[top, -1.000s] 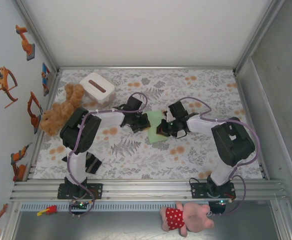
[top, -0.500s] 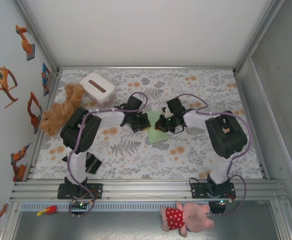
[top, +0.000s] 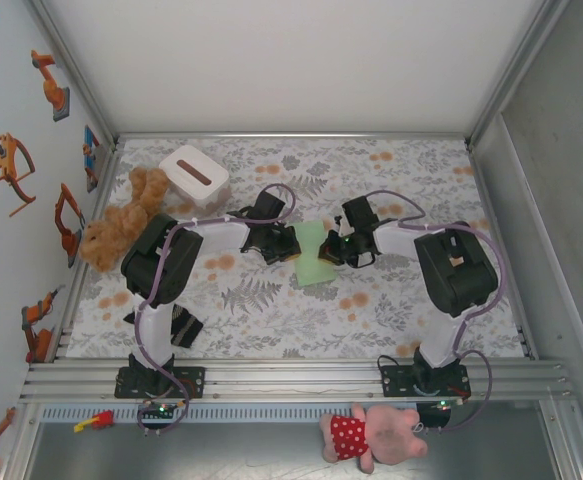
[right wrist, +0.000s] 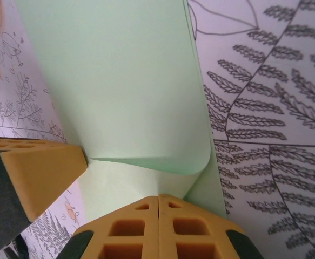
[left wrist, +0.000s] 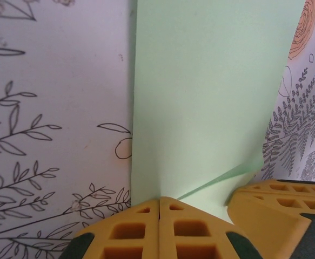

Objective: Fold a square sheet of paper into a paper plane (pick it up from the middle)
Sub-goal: Fold the triangle a second time at the center of the table.

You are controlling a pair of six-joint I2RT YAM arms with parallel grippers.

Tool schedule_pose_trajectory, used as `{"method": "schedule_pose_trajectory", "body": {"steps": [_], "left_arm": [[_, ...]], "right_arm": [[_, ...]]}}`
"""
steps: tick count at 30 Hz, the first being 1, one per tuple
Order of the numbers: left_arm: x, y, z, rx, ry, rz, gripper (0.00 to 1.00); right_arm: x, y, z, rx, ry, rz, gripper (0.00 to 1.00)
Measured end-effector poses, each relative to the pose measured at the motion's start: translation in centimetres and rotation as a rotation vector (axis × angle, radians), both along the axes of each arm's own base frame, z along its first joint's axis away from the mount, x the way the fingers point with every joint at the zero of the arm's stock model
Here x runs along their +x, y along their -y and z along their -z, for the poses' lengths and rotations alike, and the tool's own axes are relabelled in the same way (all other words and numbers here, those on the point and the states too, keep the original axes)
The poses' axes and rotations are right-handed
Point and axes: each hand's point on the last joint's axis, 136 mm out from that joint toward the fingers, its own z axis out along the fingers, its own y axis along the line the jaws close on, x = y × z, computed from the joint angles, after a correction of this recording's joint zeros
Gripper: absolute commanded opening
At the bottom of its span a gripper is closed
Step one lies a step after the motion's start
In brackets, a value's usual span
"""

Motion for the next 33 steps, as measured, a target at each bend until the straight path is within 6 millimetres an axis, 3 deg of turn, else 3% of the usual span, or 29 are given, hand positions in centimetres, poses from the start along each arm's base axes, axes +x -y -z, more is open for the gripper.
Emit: {"method": "schedule_pose_trajectory", "body": {"steps": [8, 13, 17, 24, 30, 33], "left_arm": [[0.0, 0.0, 0.0, 0.003, -0.003, 0.003, 0.00], [0.0, 0.0, 0.0, 0.003, -0.005, 0.004, 0.00], [0.0, 0.0, 0.0, 0.005, -0.007, 0.004, 0.00], [0.1, -0.1, 0.0, -0.002, -0.010, 0.008, 0.00], [0.1, -0.2, 0.1, -0.017, -0.019, 0.023, 0.00], [0.1, -0.2, 0.1, -0.023, -0.020, 0.030, 0.00]], "right_arm": [[-0.5, -1.5, -1.2, 0.027, 0.025, -0.042, 0.00], [-1.2, -2.9, -0.7, 0.027, 0.014, -0.082, 0.00], [-1.5, -2.9, 0.1, 0.018, -0.008, -0.084, 0.00], [-1.8, -2.1, 0.6, 0.009, -0.009, -0.076, 0.00], [-2.8, 0.6, 0.5, 0.006, -0.018, -0.024, 0.00], [-2.6, 1.1, -0.2, 0.009, -0.005, -0.010, 0.00]]}}
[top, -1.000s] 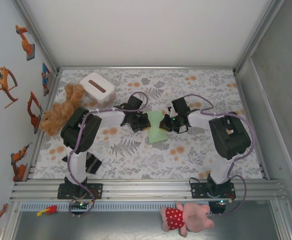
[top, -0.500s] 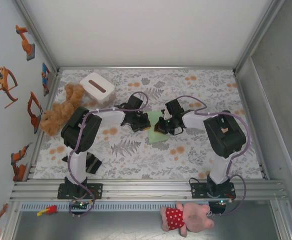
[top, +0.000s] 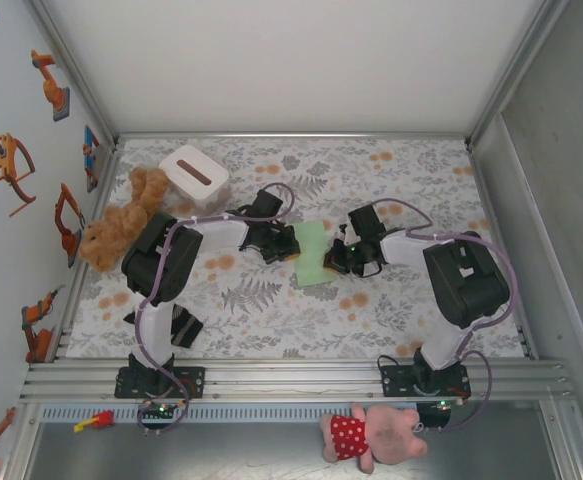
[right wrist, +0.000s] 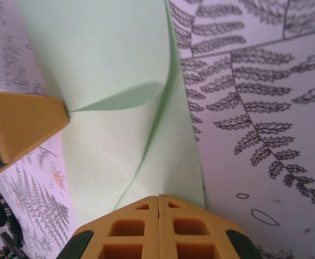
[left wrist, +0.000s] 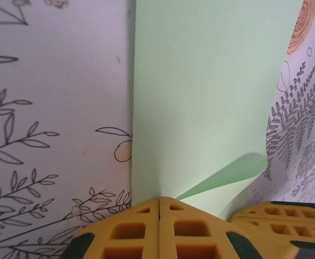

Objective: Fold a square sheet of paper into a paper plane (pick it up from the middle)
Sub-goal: Fold the triangle a second time at the center of the table.

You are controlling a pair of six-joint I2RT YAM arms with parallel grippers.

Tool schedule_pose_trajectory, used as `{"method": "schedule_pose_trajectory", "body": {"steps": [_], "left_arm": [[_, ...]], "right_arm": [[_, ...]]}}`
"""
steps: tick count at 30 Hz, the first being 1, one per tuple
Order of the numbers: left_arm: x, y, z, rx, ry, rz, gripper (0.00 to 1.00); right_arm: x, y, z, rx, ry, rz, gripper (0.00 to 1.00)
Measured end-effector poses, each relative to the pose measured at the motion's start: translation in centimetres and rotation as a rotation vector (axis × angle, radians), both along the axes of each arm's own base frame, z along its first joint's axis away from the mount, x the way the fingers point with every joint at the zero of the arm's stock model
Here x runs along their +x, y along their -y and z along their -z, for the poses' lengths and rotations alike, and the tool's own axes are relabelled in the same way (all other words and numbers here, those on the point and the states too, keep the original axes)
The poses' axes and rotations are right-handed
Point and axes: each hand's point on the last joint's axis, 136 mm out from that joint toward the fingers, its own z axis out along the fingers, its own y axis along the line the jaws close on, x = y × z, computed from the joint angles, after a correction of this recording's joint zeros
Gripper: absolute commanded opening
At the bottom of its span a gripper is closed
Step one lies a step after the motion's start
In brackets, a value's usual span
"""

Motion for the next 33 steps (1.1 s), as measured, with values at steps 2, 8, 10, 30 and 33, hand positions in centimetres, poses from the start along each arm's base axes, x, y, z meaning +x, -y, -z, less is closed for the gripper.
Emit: {"method": "schedule_pose_trajectory", "body": {"steps": [2, 8, 10, 30, 33], "left_arm": [[0.0, 0.0, 0.0, -0.001, 0.002, 0.004, 0.00], [-0.1, 0.1, 0.0, -0.002, 0.006, 0.016, 0.00], [-0.1, 0.1, 0.0, -0.002, 0.006, 0.018, 0.00], [-0.3, 0.5, -1.9, 0.027, 0.071, 0.034, 0.10], [-1.5, 1.0, -3.3, -0.007, 0.107, 0.037, 0.11]], "right_arm": [[0.3, -0.3, -0.8, 0.014, 0.021, -0.003, 0.00], [2.7, -2.9, -3.1, 0.064, 0.086, -0.041, 0.00], [3.0, -3.8, -2.8, 0.067, 0.080, -0.059, 0.00], [2.5, -3.8, 0.9, 0.036, 0.031, -0.067, 0.00], [2.5, -3.8, 1.0, 0.046, 0.034, -0.061, 0.00]]}}
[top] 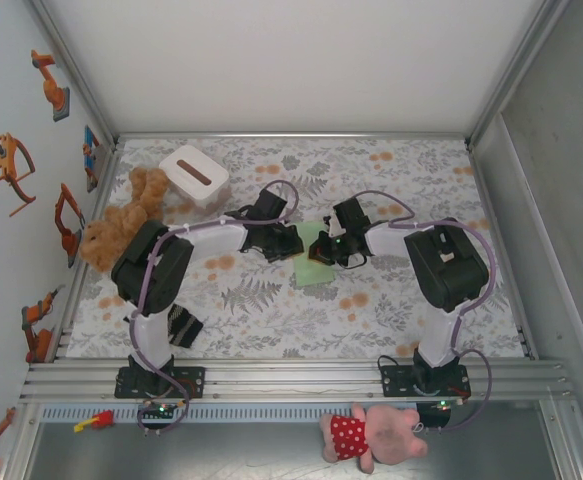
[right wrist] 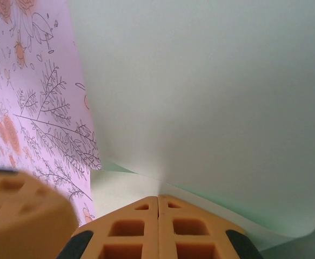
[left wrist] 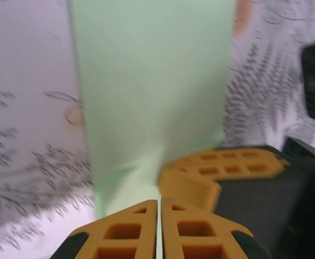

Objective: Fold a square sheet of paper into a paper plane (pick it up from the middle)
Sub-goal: Fold the triangle a second time at the center of the table.

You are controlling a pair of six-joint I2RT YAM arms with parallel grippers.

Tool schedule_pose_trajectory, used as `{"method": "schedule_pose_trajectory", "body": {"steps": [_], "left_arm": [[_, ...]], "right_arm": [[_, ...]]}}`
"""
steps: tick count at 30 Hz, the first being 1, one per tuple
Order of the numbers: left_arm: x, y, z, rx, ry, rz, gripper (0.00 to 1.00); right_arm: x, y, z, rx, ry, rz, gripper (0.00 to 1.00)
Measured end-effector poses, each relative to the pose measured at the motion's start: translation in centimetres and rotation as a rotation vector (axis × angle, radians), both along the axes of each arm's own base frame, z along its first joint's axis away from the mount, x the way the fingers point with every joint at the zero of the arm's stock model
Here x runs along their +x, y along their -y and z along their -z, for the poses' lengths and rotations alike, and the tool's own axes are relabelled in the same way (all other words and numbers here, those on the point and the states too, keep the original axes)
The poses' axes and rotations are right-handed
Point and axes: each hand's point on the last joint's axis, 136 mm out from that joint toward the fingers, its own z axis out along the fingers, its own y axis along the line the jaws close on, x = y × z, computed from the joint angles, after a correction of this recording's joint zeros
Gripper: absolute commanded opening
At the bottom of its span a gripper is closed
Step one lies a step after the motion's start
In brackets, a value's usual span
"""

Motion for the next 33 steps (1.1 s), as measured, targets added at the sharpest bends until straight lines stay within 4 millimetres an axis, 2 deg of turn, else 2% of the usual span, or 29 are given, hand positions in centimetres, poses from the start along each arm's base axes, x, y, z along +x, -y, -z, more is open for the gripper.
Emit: {"method": "schedule_pose_trajectory", "body": {"steps": [2, 6, 11, 21, 33], "left_arm": [[-1.1, 0.3, -0.3, -0.018, 0.000, 0.002, 0.12], [-3.0, 1.1, 0.5, -0.022, -0.033, 0.012, 0.11], [-4.1, 1.7, 1.5, -0.007, -0.057, 0.028, 0.11], [-4.7, 1.2, 3.0, 0.033, -0.091, 0.029, 0.10], [-5.0, 0.8, 3.2, 0.083, -0.071, 0.099, 0.07]], "right_arm": [[0.0, 0.0, 0.0, 0.005, 0.001, 0.002, 0.00], [0.0, 0.0, 0.0, 0.014, -0.001, 0.008, 0.00], [0.0, 0.0, 0.0, 0.019, -0.009, 0.016, 0.00], [0.0, 0.0, 0.0, 0.025, -0.010, 0.018, 0.00], [0.0, 0.0, 0.1, 0.038, -0.020, 0.016, 0.00]]}}
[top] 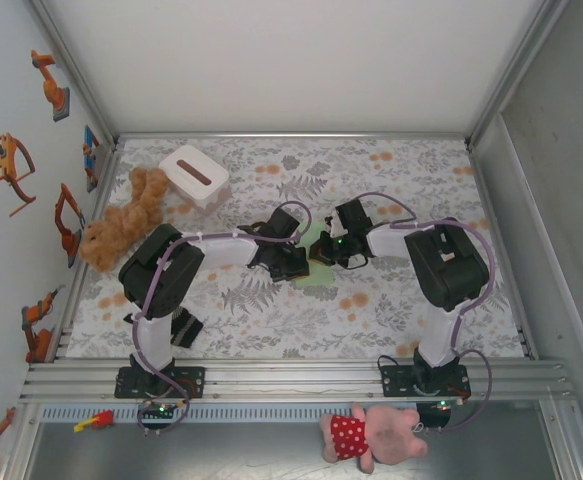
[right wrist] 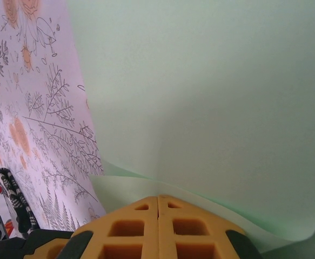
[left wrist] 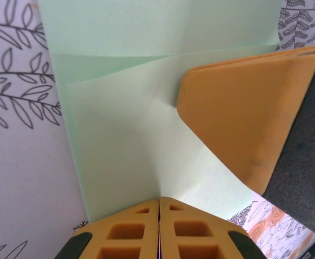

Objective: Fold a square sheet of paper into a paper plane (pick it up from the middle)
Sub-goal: Fold the triangle a second time at the center of the table.

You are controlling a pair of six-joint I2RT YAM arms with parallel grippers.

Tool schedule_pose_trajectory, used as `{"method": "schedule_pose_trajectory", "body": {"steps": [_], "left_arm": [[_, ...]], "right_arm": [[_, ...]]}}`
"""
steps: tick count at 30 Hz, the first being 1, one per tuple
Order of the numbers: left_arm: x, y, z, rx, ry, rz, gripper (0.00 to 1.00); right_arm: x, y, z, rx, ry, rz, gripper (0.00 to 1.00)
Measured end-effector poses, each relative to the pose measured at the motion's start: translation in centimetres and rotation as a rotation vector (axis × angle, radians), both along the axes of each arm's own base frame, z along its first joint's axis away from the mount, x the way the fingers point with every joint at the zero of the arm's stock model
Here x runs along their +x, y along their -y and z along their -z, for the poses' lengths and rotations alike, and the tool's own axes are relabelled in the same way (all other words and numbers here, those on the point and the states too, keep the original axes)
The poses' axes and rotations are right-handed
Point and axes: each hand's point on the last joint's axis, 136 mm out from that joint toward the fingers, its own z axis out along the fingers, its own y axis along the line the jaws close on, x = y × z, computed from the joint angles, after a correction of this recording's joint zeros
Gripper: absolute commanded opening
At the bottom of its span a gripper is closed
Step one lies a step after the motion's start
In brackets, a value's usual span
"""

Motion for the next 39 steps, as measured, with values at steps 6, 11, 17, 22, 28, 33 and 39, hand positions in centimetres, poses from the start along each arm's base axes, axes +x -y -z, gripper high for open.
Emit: {"method": "schedule_pose_trajectory", "body": {"steps": [6, 11, 17, 22, 28, 33, 39], "left_arm": [[-0.2, -0.1, 0.1, 0.003, 0.020, 0.043, 0.05], [-0.9, -0.9, 0.2, 0.008, 0.019, 0.057, 0.05], [-2.4, -2.4, 0.1, 0.009, 0.001, 0.059, 0.05], [-3.9, -4.0, 0.0, 0.054, -0.042, 0.059, 0.05], [-2.8, -3.6, -2.2, 0.010, 0.006, 0.038, 0.07], [-0.5, -1.9, -2.6, -0.036, 0.047, -0.025, 0.05], [0.7, -1.2, -0.5, -0.018, 0.026, -0.079, 0.02]], "right_arm": [[0.0, 0.0, 0.0, 0.008, -0.005, -0.002, 0.00], [0.0, 0.0, 0.0, 0.015, -0.009, -0.002, 0.00], [0.0, -0.2, 0.0, 0.023, -0.012, -0.004, 0.00], [0.0, -0.2, 0.0, 0.023, -0.013, -0.004, 0.00], [0.0, -0.2, -0.1, 0.029, -0.025, 0.009, 0.00], [0.2, -0.3, -0.2, 0.038, -0.048, 0.040, 0.00], [0.4, -0.4, -0.3, 0.041, -0.062, 0.063, 0.00]]}}
